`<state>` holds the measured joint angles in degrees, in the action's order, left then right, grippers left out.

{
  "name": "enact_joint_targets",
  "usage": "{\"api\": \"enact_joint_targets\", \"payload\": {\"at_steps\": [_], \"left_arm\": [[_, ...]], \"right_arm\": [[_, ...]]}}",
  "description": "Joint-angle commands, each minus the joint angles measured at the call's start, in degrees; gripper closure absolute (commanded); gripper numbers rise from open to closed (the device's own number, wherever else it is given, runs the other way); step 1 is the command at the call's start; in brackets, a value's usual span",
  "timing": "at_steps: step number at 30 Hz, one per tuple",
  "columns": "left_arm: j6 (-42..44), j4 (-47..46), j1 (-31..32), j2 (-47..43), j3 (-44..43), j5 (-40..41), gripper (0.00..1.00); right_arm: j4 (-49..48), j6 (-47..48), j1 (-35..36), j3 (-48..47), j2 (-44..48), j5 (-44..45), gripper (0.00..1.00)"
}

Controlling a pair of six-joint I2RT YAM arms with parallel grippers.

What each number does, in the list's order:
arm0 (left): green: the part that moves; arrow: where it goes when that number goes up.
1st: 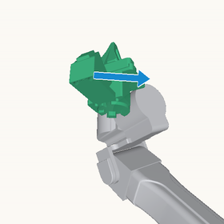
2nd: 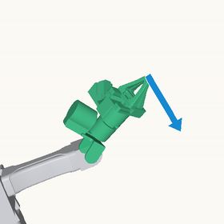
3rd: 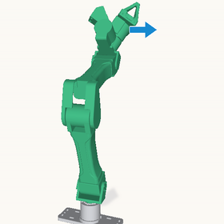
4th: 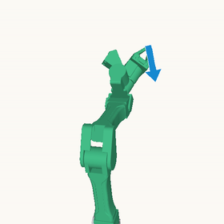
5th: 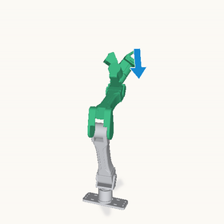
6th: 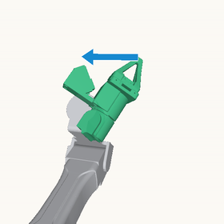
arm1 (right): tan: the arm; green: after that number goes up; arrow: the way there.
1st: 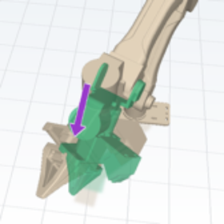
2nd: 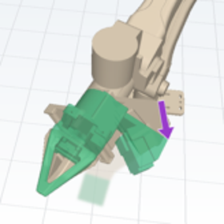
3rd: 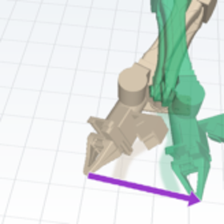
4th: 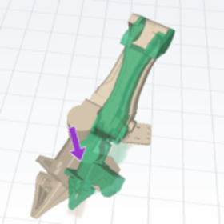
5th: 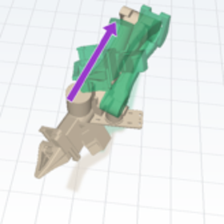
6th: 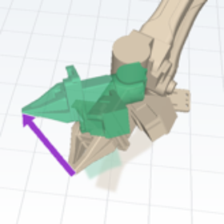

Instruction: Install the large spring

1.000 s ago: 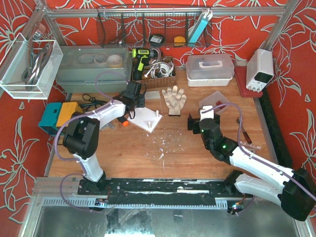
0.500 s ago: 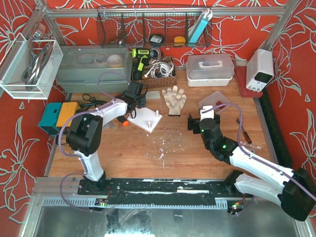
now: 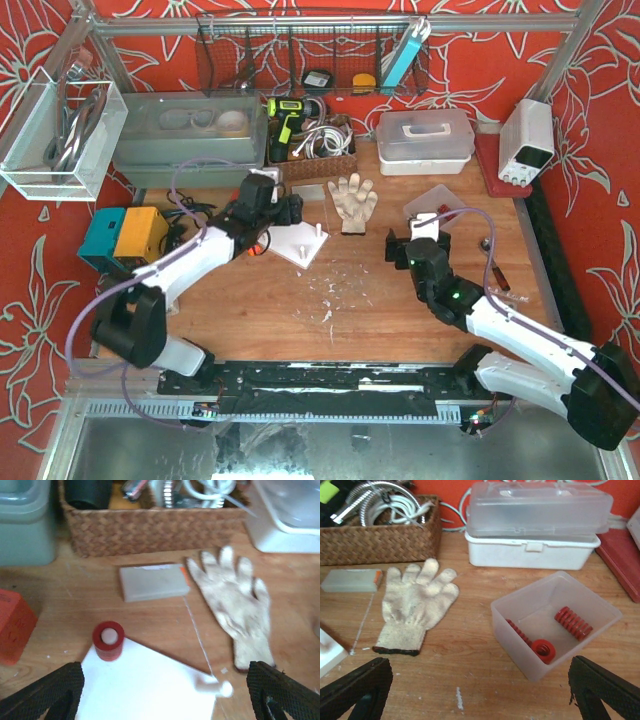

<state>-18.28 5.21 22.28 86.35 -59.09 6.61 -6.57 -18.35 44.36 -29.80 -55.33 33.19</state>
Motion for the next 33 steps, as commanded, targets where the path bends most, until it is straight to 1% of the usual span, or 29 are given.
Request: {"api": "enact_joint_targets", "payload": {"at_steps": [1,3,5,7,9,11,14,17,20,22,24,26,28,29,31,33], "left_arm": [[-0.7,-7.9,2.4,-9.3,8.3,-5.4,0.07],[-1.3,-11.4,3.9,-13.6,12.8,-6.4,0.0],[-1.6,-15.3,5.5,-17.5,17.4,-8.3,0.0],[-2.3,-18.0,7.0,-20.9,21.2,-8.1,0.0],[-2.6,-21.2,8.6,-23.5,25.0,-8.1,0.0],[-2.6,-24.6,10.0,-25.5,28.5,-7.9,0.0],[-1.3,-27.5,11.3,-27.1,32.7,-7.4,0.0],[0.0,-29.7,12.3,-28.1,36.0,-6.2,0.0],[0.8,-33.6,12.7,-29.0,38.8,-7.3,0.0],[1.5,-35.6,12.7,-29.2,40.1,-8.0,0.0],[1.1,-35.4,12.8,-29.0,40.0,-7.7,0.0],[0.7,-34.3,12.8,-28.9,39.3,-8.6,0.0],[-0.4,-34.3,12.9,-29.2,39.4,-8.9,0.0],[-0.8,-34.6,13.0,-29.2,39.6,-9.3,0.0],[-1.2,-35.3,13.1,-29.2,40.0,-9.7,0.0],[-1.7,-35.7,13.2,-29.2,40.2,-9.9,0.0]], "right_arm": [[3.9,-2.9,-2.8,-1.6,-1.1,1.7,0.04],[7.0,-4.3,-5.5,-3.4,-2.7,-0.3,0.05],[10.3,-5.2,-7.6,-5.3,-3.9,-2.5,0.06],[13.9,-4.5,-9.5,-7.5,-5.0,-4.4,0.08],[18.1,-2.9,-11.9,-10.7,-6.3,-6.2,0.12],[20.5,0.1,-14.1,-13.4,-7.6,-10.0,0.19],[25.8,3.8,-18.8,-19.7,-11.6,-17.1,0.36],[30.8,6.3,-24.1,-25.8,-17.2,-25.9,0.47],[33.1,9.0,-28.1,-30.2,-21.7,-34.0,0.53],[34.7,11.9,-29.8,-32.7,-24.7,-35.4,0.57],[35.4,14.9,-32.2,-35.0,-28.3,-39.2,0.6],[35.9,16.7,-35.3,-36.8,-30.9,-44.2,0.63],[36.4,18.0,-38.2,-38.1,-33.4,-50.2,0.62],[37.2,18.8,-38.5,-39.2,-34.6,-51.4,0.6],[40.1,21.3,-38.6,-42.0,-38.0,-51.6,0.58],[43.9,24.0,-38.7,-45.2,-41.2,-49.3,0.58]]}}
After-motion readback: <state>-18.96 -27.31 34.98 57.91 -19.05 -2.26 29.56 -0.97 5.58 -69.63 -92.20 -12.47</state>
